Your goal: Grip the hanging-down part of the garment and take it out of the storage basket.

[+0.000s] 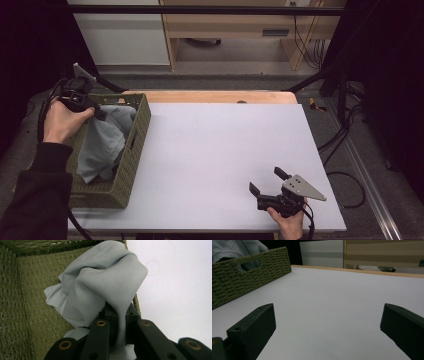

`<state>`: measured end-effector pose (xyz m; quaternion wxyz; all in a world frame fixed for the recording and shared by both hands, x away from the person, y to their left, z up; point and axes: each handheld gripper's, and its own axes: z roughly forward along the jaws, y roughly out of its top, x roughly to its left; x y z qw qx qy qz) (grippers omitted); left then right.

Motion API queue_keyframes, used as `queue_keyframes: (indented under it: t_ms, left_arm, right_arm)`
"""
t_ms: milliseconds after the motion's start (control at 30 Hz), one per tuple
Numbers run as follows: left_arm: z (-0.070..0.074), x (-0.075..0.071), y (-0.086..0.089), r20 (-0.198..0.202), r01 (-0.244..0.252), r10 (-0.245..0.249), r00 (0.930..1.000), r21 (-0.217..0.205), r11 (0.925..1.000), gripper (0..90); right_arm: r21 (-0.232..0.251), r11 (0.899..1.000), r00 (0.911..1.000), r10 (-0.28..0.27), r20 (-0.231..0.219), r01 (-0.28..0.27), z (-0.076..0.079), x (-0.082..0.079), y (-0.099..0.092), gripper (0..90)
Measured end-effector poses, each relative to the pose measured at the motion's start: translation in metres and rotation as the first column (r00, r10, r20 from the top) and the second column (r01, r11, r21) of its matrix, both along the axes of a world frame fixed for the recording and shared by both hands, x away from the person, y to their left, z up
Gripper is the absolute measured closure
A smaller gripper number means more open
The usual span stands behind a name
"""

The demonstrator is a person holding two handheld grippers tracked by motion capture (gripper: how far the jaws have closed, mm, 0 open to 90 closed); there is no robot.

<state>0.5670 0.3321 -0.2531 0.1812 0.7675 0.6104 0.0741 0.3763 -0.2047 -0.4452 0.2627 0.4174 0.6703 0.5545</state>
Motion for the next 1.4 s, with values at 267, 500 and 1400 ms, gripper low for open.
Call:
queue_keyframes:
  t_ms: [267, 500, 1400]
  left_arm:
    - [0.008, -0.004, 0.002, 0.002, -0.003, 0.003, 1.0000, 0.015, 0.9999, 84.6]
    - [0.029, -0.013, 0.004, 0.038, -0.001, 0.001, 0.9993, 0.019, 0.9998, 84.7]
    - [0.104, -0.038, 0.006, 0.159, -0.010, 0.004, 0.9872, 0.035, 0.9993, 84.8]
  right_arm:
    - [0.002, 1.000, 1.0000, -0.001, -0.003, 0.001, 0.000, 0.000, 0.000, 0.3]
    - [0.002, 1.000, 1.0000, 0.007, -0.005, -0.007, 0.001, 0.001, 0.002, 0.3]
    - [0.002, 0.997, 0.9971, 0.074, 0.019, -0.074, 0.017, 0.011, 0.024, 0.4]
